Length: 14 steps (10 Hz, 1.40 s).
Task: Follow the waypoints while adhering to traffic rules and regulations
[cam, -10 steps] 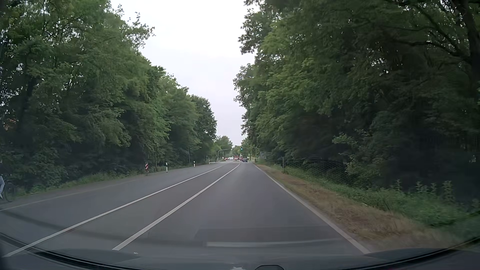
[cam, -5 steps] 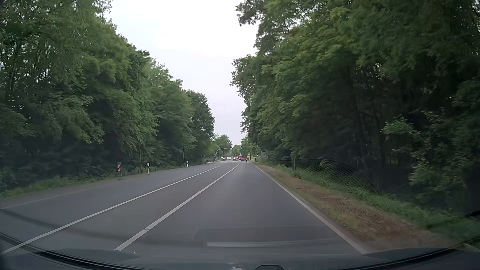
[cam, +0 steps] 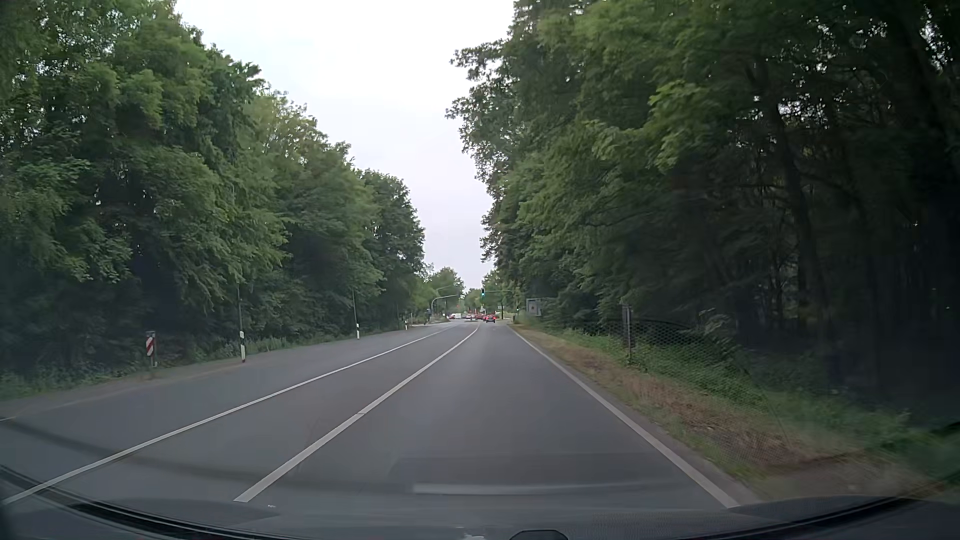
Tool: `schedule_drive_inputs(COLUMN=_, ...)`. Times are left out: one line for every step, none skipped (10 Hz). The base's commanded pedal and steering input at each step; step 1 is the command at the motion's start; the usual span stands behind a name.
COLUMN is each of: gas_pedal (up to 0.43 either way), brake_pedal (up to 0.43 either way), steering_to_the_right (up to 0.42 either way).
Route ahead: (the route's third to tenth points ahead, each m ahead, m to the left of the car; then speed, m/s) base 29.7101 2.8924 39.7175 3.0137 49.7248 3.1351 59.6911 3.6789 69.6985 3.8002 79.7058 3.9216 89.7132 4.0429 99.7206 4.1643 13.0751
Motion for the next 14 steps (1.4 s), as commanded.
schedule_drive_inputs(gas_pedal=0.177, brake_pedal=0.000, steering_to_the_right=-0.009)
schedule_drive_inputs(gas_pedal=0.177, brake_pedal=0.000, steering_to_the_right=-0.004)
schedule_drive_inputs(gas_pedal=0.177, brake_pedal=0.000, steering_to_the_right=-0.002)
schedule_drive_inputs(gas_pedal=0.177, brake_pedal=0.000, steering_to_the_right=-0.002)
schedule_drive_inputs(gas_pedal=0.177, brake_pedal=0.000, steering_to_the_right=-0.002)
schedule_drive_inputs(gas_pedal=0.177, brake_pedal=0.000, steering_to_the_right=-0.002)
schedule_drive_inputs(gas_pedal=0.177, brake_pedal=0.000, steering_to_the_right=-0.002)
schedule_drive_inputs(gas_pedal=0.177, brake_pedal=0.000, steering_to_the_right=-0.002)
schedule_drive_inputs(gas_pedal=0.169, brake_pedal=0.000, steering_to_the_right=0.000)
schedule_drive_inputs(gas_pedal=0.169, brake_pedal=0.000, steering_to_the_right=0.000)
schedule_drive_inputs(gas_pedal=0.169, brake_pedal=0.000, steering_to_the_right=0.000)
schedule_drive_inputs(gas_pedal=0.169, brake_pedal=0.000, steering_to_the_right=0.000)
schedule_drive_inputs(gas_pedal=0.169, brake_pedal=0.000, steering_to_the_right=0.000)
schedule_drive_inputs(gas_pedal=0.169, brake_pedal=0.000, steering_to_the_right=0.000)
